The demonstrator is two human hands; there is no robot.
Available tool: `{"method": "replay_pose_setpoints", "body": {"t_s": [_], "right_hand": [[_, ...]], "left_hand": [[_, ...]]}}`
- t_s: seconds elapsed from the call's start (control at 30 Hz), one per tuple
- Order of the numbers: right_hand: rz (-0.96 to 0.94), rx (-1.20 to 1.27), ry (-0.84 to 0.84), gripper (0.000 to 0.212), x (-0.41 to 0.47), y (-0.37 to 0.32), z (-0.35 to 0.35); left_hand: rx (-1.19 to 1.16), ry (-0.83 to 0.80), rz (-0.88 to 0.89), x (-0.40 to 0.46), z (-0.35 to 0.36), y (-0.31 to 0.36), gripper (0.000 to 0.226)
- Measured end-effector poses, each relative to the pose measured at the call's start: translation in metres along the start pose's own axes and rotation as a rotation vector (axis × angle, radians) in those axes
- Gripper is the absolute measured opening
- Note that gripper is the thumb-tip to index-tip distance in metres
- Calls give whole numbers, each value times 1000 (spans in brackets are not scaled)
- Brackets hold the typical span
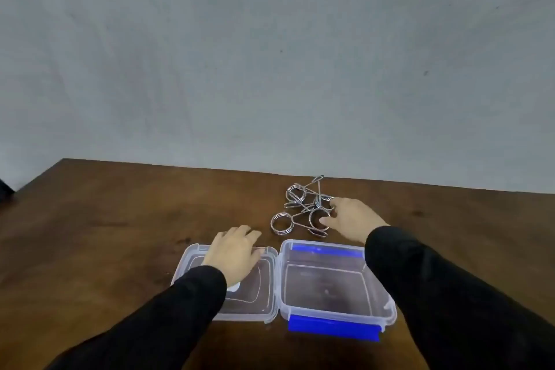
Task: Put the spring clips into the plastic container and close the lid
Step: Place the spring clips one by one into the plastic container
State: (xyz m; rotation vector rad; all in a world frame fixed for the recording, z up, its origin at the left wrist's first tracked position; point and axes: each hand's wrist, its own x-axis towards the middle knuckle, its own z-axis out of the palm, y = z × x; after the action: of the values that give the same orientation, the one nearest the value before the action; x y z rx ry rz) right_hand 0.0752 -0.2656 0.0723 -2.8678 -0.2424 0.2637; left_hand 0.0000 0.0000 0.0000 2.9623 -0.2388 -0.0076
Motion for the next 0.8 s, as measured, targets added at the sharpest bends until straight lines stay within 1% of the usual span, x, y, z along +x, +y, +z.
{"method": "replay_pose_setpoints", "body": {"t_s": [0.03, 0.1, 0.2, 0.27, 0.4, 0.47, 0.57, 0.7, 0.8], "right_hand": [[36, 12, 5, 60, 6, 0, 6], [101, 33, 3, 59, 15, -1, 18], [168, 92, -24, 65, 25, -5, 35], [188, 105, 2, 67, 33, -7, 41], [267, 87, 58, 76, 46, -12, 49], [286, 96, 74, 70, 51, -14, 51], [288, 74, 95, 57, 55, -14, 52], [266, 125, 123, 59, 53, -8, 46], [144, 207, 187, 49, 38, 0, 25]], "left_hand": [[-10, -19, -26, -1, 6, 0, 47], [-17, 7, -53, -2, 20, 1, 49], [-9, 93, -92, -8, 32, 6, 50], [0, 134, -106, -8, 34, 7, 49], [9, 136, -113, -8, 38, 9, 49], [13, 141, -118, -8, 39, 9, 49], [12, 138, -129, -8, 41, 9, 49], [11, 143, -131, -8, 43, 8, 49], [9, 152, -122, -8, 44, 7, 48]]}}
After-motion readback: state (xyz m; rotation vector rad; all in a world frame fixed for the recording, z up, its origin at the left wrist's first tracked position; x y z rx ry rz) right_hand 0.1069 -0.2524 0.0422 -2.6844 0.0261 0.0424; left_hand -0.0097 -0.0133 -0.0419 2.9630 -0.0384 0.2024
